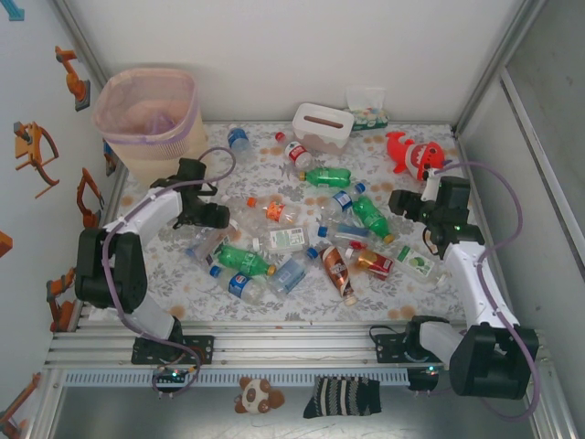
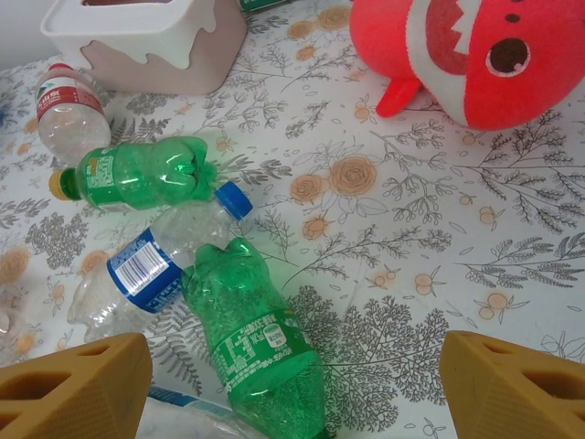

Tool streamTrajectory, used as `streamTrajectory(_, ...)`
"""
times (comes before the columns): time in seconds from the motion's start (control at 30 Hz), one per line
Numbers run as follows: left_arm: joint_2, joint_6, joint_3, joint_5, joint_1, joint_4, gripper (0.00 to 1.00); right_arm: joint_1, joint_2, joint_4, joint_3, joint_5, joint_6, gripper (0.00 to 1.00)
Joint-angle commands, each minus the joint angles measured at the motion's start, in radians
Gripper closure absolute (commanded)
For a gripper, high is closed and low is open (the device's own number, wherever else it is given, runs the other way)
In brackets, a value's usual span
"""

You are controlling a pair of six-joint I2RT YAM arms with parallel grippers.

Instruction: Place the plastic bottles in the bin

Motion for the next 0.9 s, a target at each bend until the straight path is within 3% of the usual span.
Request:
streamTrajectory(0.0, 0.048, 0.032, 0.045, -0.004, 0.0, -0.025, 0.17, 0.006, -0.012, -0.023, 0.027, 0.018, -0.01, 0.19)
streamTrajectory(0.37, 0.112, 0.047, 0.087, -0.012, 0.011, -0.026, 0.3, 0.006, -0.042, -0.042, 0.025, 0.039, 0.001, 0.2)
streamTrajectory(0.87, 0.026, 0.047, 0.081, -0.049, 0.012, -0.033, 0.41, 0.006, -0.06, -0.074, 0.059, 0.043, -0.007, 0.21)
